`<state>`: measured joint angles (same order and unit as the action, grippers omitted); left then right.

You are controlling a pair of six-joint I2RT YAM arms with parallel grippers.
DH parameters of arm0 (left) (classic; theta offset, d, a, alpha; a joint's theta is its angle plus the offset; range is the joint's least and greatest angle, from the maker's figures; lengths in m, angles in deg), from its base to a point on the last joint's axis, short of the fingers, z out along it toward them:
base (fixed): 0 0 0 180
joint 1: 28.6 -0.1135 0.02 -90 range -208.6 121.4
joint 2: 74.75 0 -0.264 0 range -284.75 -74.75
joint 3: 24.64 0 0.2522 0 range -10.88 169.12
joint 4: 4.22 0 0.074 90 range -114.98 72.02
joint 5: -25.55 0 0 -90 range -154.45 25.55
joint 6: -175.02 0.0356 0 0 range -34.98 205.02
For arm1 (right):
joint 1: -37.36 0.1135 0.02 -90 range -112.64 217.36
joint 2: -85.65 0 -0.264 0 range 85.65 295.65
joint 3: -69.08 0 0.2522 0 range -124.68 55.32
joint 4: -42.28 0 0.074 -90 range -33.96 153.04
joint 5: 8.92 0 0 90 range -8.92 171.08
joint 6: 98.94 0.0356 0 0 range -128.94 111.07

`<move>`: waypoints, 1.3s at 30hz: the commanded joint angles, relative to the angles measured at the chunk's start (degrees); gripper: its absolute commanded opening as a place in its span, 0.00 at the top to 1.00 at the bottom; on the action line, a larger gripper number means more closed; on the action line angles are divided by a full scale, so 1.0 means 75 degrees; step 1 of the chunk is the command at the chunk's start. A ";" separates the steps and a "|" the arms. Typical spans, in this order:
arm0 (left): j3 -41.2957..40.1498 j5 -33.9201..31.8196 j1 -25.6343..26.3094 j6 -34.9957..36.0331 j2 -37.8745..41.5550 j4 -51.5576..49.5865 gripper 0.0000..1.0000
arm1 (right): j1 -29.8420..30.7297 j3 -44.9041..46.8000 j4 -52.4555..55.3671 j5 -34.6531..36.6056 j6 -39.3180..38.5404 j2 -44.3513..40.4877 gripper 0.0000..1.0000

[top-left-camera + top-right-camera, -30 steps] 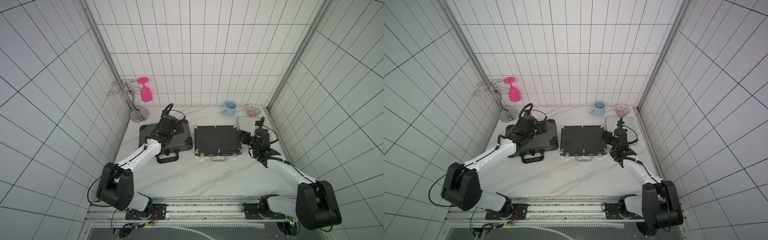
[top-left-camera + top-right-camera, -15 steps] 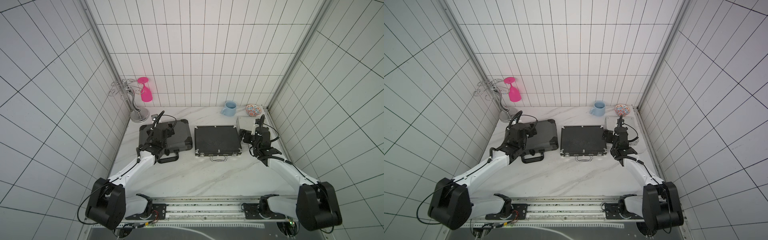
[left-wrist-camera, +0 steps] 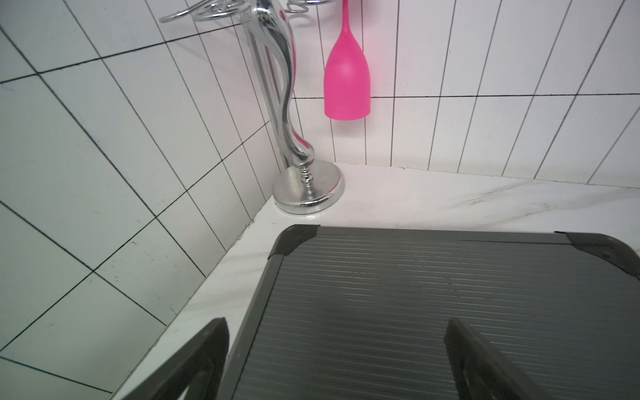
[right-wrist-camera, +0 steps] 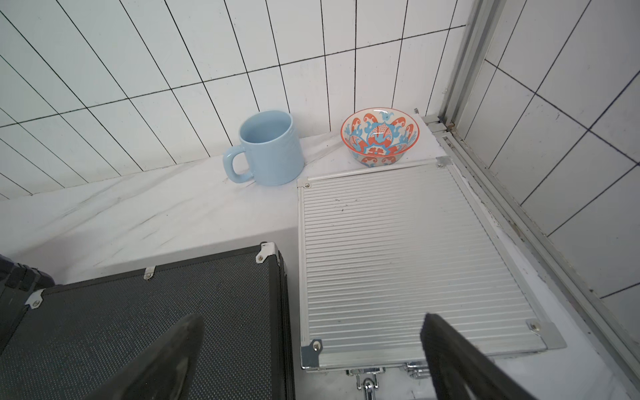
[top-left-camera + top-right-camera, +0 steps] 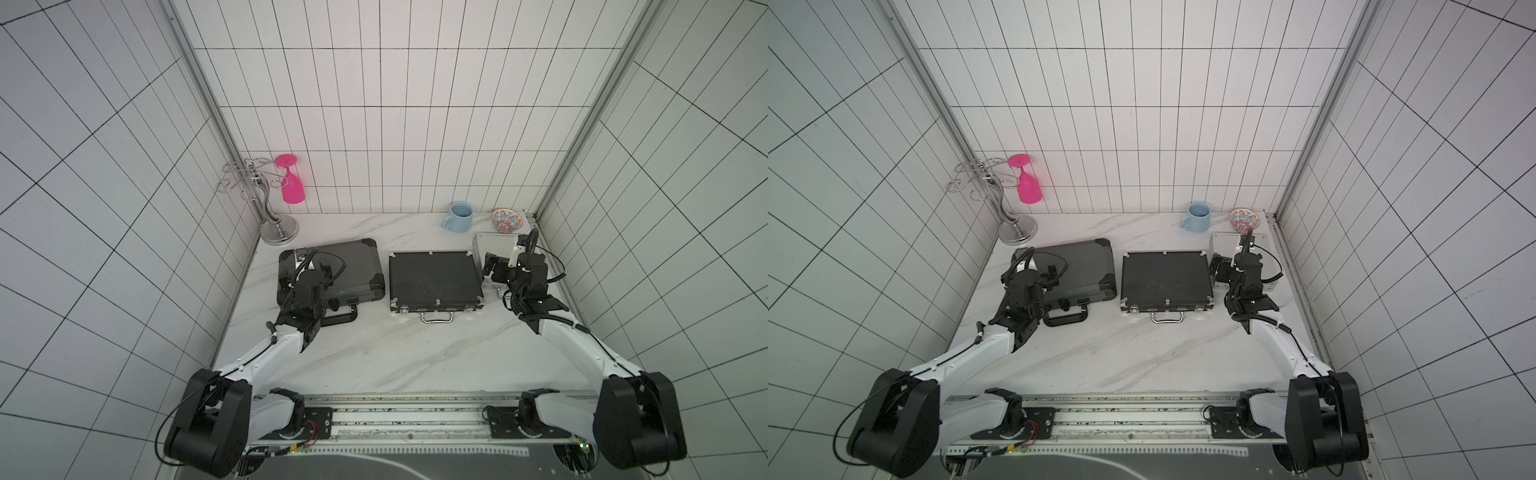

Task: Close the poker set cases
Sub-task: Reset both arms

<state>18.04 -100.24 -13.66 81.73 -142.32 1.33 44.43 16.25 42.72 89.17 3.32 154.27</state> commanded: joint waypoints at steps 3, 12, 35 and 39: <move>-0.0483 0.0134 -0.0300 0.0342 0.0099 0.1173 0.02 | -0.0156 0.0198 -0.0732 0.0031 -0.0299 0.0032 0.00; -0.1246 0.1100 -0.1071 0.0121 0.0247 0.1803 0.03 | -0.0204 0.0570 -0.1145 0.0160 -0.0419 -0.0056 0.00; -0.1479 0.3243 -0.1131 0.0883 -0.3273 0.6207 0.03 | -0.0208 0.1112 -0.1972 0.0540 -0.0479 0.0272 0.00; -0.0959 0.3170 -0.1184 0.0669 -0.2846 0.4369 0.02 | -0.0238 0.1537 -0.2556 0.0667 -0.0585 0.0109 0.00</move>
<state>9.15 -76.96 -22.54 85.03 -164.06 39.28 43.32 23.53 28.45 92.34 0.52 155.85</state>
